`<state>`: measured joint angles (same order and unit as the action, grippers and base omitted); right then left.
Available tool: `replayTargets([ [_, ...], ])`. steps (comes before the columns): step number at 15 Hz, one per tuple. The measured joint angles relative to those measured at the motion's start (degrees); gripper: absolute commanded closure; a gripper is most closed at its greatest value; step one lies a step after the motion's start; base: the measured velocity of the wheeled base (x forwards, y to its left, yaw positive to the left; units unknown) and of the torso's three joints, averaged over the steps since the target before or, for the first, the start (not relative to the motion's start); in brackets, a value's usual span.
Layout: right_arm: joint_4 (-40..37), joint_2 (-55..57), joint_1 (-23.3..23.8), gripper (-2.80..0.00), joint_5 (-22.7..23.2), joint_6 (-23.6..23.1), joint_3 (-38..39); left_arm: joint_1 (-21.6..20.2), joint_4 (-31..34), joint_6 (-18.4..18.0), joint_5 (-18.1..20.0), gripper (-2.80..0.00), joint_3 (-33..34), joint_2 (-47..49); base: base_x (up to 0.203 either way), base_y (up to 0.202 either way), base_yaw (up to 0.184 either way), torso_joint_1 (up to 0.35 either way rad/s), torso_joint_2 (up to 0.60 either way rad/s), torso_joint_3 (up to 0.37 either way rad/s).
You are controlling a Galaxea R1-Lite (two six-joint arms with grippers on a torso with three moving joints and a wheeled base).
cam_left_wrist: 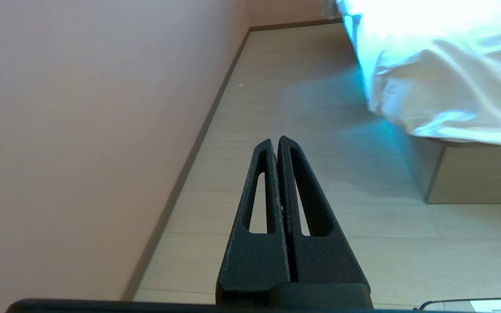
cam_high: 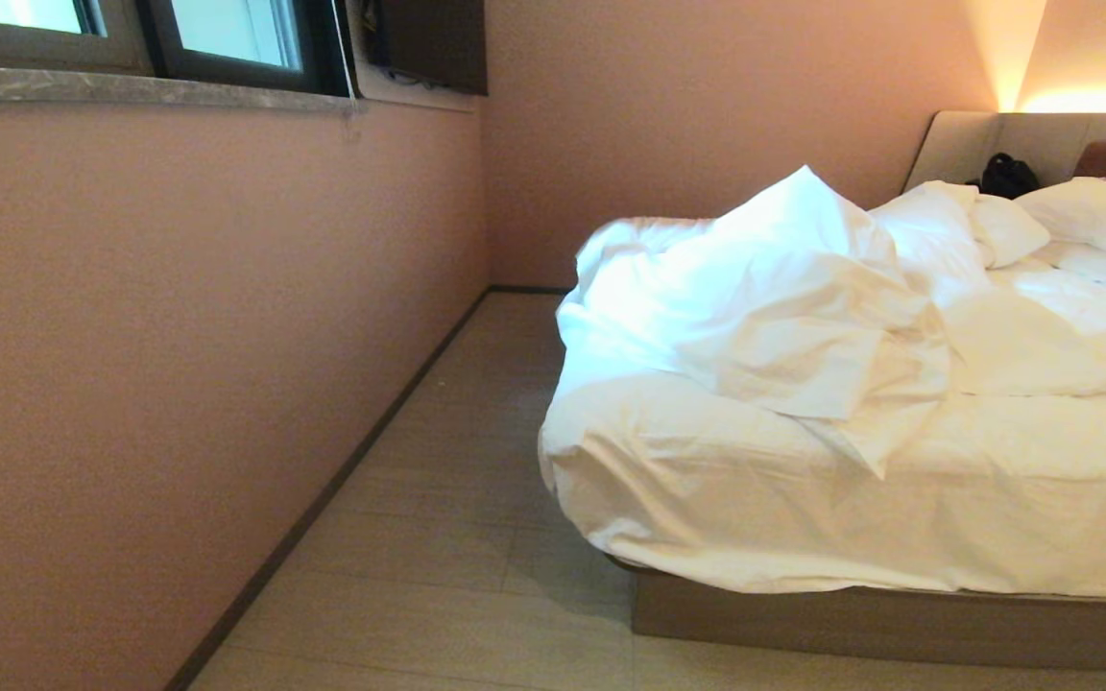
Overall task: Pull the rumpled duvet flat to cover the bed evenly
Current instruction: Hold the folded corner of the quilt
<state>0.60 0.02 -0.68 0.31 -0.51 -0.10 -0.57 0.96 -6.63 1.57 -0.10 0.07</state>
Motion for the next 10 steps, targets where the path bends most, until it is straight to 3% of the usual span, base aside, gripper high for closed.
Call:
replayTargets([
  [10, 0.0, 0.0, 0.0, 0.00, 0.0, 0.0, 0.0, 0.0, 0.0, 0.1, 0.0, 0.00, 0.0, 0.0, 0.000, -0.192, -0.001, 0.003, 0.00, 0.003],
])
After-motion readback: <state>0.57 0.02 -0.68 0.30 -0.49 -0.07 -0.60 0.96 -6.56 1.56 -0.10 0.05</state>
